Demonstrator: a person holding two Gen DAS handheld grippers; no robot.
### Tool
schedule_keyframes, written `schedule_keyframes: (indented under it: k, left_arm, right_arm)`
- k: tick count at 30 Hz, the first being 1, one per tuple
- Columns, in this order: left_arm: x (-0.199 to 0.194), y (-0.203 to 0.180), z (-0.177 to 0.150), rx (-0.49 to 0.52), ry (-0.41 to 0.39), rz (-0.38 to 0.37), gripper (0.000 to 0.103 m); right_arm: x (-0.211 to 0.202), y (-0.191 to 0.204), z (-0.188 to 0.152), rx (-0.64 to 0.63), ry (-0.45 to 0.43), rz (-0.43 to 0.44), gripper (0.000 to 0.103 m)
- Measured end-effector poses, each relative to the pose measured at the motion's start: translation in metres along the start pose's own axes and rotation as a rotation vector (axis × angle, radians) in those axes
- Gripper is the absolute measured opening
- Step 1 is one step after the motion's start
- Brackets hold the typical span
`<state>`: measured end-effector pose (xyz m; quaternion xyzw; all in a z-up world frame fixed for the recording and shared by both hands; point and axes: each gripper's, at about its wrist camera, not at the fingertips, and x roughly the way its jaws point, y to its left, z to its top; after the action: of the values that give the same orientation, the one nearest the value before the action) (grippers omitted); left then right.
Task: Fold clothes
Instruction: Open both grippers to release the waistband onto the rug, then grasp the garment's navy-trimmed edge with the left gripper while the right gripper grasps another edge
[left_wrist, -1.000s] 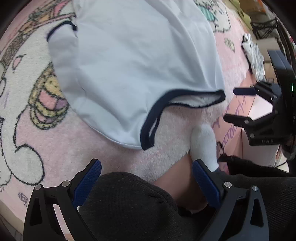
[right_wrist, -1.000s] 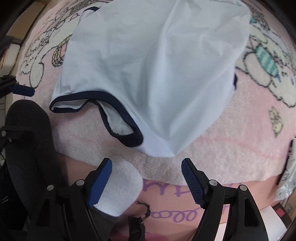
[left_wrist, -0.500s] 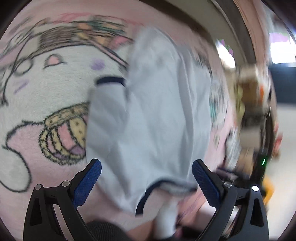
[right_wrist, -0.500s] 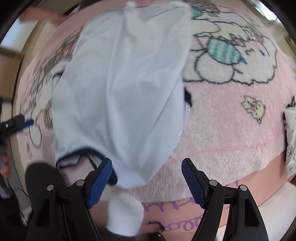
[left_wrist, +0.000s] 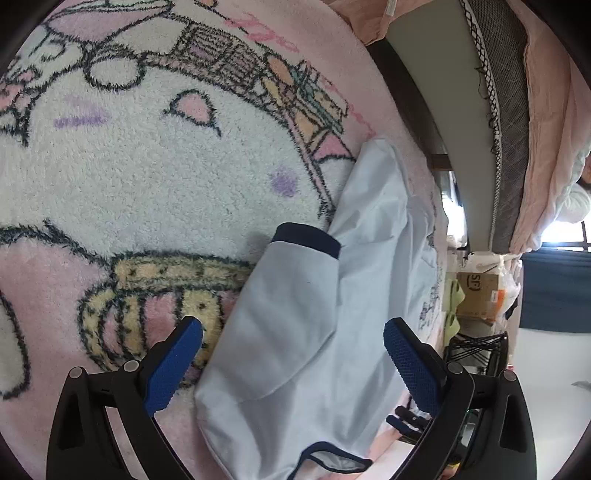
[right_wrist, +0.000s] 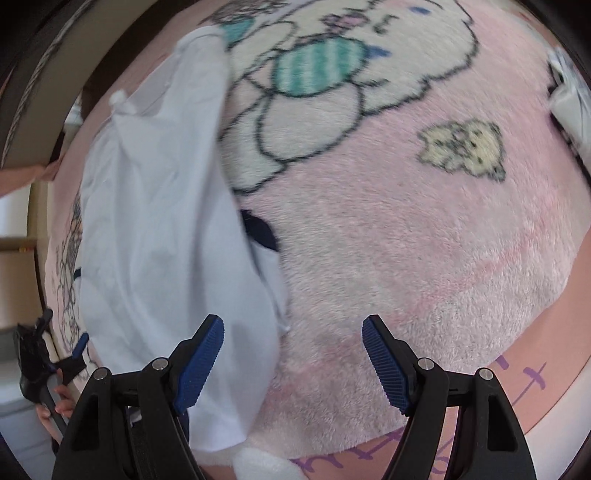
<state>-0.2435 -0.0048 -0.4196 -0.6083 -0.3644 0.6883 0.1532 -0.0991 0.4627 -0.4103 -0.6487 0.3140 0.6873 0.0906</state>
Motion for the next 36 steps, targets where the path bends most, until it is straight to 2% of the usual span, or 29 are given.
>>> schedule_keyframes:
  k: [7, 11, 14, 20, 24, 32, 36]
  left_arm:
    - [0.016, 0.026, -0.001, -0.099, 0.058, -0.087, 0.1]
    - [0.013, 0.036, 0.001, -0.145, 0.042, -0.146, 0.1]
    - [0.012, 0.038, 0.001, -0.156, 0.04, -0.16, 0.1]
    - [0.017, 0.021, 0.004, -0.071, 0.049, -0.08, 0.1]
    - [0.023, 0.009, 0.006, -0.007, 0.055, -0.023, 0.101]
    - [0.025, 0.006, 0.023, -0.028, 0.027, -0.044, 0.103]
    - [0.031, 0.003, 0.028, -0.027, 0.023, -0.055, 0.103]
  right_arm:
    - [0.013, -0.022, 0.004, 0.086, -0.047, 0.202, 0.077]
    - [0.021, -0.033, 0.008, 0.138, -0.051, 0.294, 0.077]
    - [0.024, -0.045, -0.003, 0.186, -0.053, 0.357, 0.077]
    - [0.008, -0.051, -0.004, 0.196, -0.066, 0.379, 0.077]
    - [0.014, -0.036, -0.006, 0.182, -0.066, 0.356, 0.077]
    - [0.013, -0.033, 0.005, 0.158, -0.049, 0.374, 0.077]
    - [0.017, -0.032, 0.01, 0.184, -0.052, 0.422, 0.077]
